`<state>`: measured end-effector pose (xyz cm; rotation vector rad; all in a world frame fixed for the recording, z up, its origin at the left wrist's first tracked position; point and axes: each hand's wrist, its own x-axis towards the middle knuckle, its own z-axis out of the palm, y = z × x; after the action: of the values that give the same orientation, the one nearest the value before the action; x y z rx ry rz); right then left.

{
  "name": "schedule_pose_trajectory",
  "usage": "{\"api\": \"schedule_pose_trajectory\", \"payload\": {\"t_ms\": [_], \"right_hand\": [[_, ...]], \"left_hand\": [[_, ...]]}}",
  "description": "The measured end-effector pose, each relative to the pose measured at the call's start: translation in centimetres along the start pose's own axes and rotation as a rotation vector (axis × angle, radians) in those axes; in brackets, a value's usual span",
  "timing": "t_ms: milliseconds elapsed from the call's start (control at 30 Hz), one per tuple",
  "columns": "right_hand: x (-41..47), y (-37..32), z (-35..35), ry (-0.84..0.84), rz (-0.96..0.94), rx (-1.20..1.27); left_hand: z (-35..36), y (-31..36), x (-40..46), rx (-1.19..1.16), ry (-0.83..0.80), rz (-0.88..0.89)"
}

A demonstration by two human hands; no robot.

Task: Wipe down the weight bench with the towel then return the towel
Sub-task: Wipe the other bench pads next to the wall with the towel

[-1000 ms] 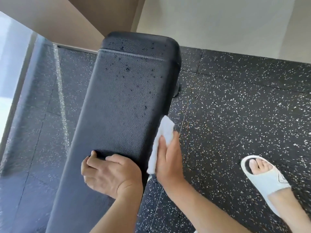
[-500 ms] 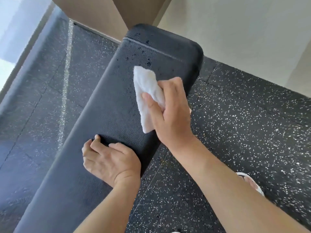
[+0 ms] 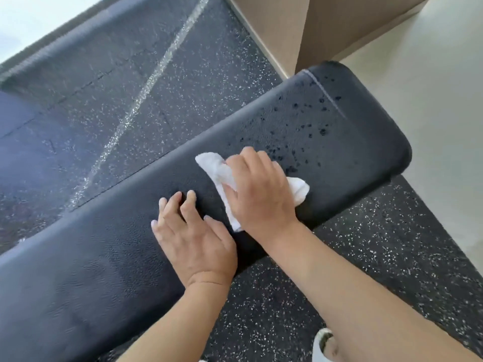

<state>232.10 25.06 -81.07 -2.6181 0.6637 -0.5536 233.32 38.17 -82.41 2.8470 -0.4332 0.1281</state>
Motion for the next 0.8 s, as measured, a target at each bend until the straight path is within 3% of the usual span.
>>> {"api": "schedule_pose_trajectory", "payload": {"t_ms": [100, 267, 433, 633, 800], "right_hand": [[7.7, 0.5, 2.3, 0.014, -0.044, -0.042], [13.5, -0.3, 4.7, -0.153, -0.135, -0.131], [7.3, 1.1, 1.3, -0.057, -0.134, 0.015], [-4.4, 4.1, -4.8, -0.21, -0.297, 0.073], [-1.5, 5.4, -3.8, -0.215, -0.476, 0.015]], "left_hand": [[-0.4, 0.1, 0.1, -0.004, -0.012, -0.005], [-0.6, 0.2, 0.1, 0.003, -0.006, -0.006], [-0.6, 0.4, 0.1, 0.003, -0.003, -0.01], [-0.5, 0.3, 0.0, -0.009, 0.022, -0.007], [-0.4, 0.2, 0.0, -0.027, 0.026, -0.002]]}}
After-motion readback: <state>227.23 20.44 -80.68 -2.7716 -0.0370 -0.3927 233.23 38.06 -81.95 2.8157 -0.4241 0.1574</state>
